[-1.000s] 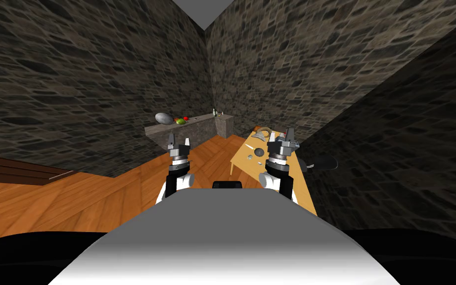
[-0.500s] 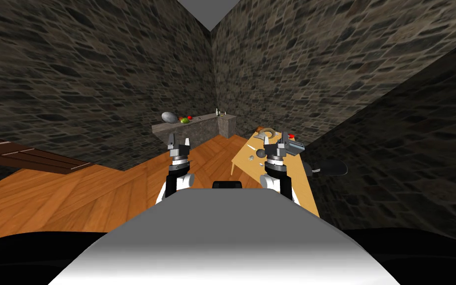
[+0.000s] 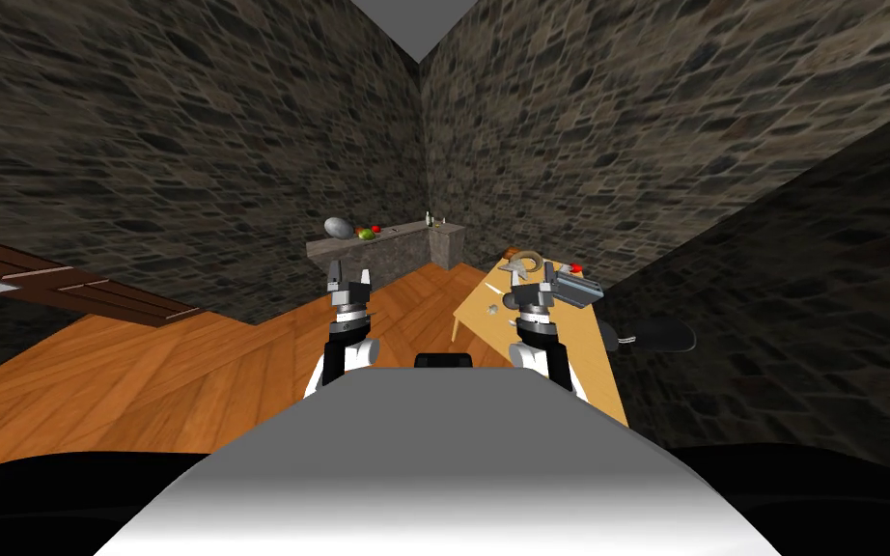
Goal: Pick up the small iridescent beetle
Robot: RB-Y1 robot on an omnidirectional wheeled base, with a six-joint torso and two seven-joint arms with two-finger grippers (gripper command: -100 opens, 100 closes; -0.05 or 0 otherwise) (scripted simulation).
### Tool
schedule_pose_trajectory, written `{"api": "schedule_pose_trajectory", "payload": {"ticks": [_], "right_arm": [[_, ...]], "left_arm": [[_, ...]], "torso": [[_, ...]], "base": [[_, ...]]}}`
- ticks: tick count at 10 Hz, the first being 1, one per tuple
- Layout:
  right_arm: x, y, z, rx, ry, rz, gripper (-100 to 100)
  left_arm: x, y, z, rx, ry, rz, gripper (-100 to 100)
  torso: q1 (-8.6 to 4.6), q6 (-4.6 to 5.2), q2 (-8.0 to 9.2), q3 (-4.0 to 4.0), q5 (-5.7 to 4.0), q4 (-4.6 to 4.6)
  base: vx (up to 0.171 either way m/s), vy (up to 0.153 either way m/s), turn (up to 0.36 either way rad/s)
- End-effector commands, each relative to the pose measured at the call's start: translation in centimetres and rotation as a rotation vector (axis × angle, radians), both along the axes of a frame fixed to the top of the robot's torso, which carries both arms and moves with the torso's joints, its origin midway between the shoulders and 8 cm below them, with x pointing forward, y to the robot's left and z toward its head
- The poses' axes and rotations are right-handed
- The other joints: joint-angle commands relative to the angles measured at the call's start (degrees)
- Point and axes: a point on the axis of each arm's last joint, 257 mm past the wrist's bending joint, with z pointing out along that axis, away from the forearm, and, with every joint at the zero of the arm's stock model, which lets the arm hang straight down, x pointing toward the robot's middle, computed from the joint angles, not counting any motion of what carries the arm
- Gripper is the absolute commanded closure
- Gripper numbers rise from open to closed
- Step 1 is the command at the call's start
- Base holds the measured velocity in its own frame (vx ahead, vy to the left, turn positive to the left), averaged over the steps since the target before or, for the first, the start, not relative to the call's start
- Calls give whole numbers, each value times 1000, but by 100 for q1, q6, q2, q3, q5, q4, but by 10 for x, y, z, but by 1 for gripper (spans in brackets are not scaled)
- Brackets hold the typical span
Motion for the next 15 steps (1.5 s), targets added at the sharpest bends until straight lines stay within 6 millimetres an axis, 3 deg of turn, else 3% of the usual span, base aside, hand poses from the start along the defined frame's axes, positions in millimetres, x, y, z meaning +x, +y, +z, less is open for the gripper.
{"api": "schedule_pose_trajectory", "payload": {"ticks": [1, 2, 3, 5, 6, 7, 8, 10, 11, 13, 14, 15], "right_arm": [[5, -4, -16, 35, 45, 30, -100], [5, -4, -16, 57, 43, 46, -100], [10, -9, -32, 77, 86, 60, -100], [10, -9, -32, 108, 84, 81, -100], [15, -16, -49, 140, 129, 98, -100], [15, -16, -49, 160, 127, 111, -100], [19, -23, -67, 184, 176, 117, -100], [19, -23, -67, 227, 172, 145, -100], [22, -31, -87, 260, 222, 151, -100], [22, -31, -87, 296, 219, 172, -100], [25, -40, -108, 334, 271, 175, -100], [25, -40, -108, 355, 269, 186, -100]], "left_arm": [[0, 0, 0, 0, 0, 0, 0], [0, 0, 0, 0, 0, 0, 0], [0, 0, 0, 0, 0, 0, 0], [0, 0, 0, 0, 0, 0, 0], [0, 0, 0, 0, 0, 0, 0], [0, 0, 0, 0, 0, 0, 0], [0, 0, 0, 0, 0, 0, 0], [0, 0, 0, 0, 0, 0, 0], [0, 0, 0, 0, 0, 0, 0], [0, 0, 0, 0, 0, 0, 0], [0, 0, 0, 0, 0, 0, 0], [0, 0, 0, 0, 0, 0, 0]], "torso": [[0, 0, 0, 0, 0, 0], [0, -1, 0, 0, 0, 0], [0, 0, -1, -1, 0, 0], [-1, 1, -1, -1, 0, 0], [3, 1, -2, -1, 0, 0], [3, -2, -2, -1, 1, -1], [2, 1, -2, -1, 1, 0], [0, 1, -3, -2, 0, -1], [3, 2, -4, -2, 1, -1], [3, 1, -4, -3, 1, -1], [4, 2, -4, -2, 1, -1], [3, -1, -5, -3, 1, -1]], "base": [[-7, -13, 115], [-6, -14, 71], [-8, -13, 161], [-4, -10, 12], [-4, -3, 131], [-4, -8, 83], [-3, -9, 139], [-1, -9, 29], [0, -1, 132], [0, -3, 40], [1, -3, 133], [1, -7, 92]]}}
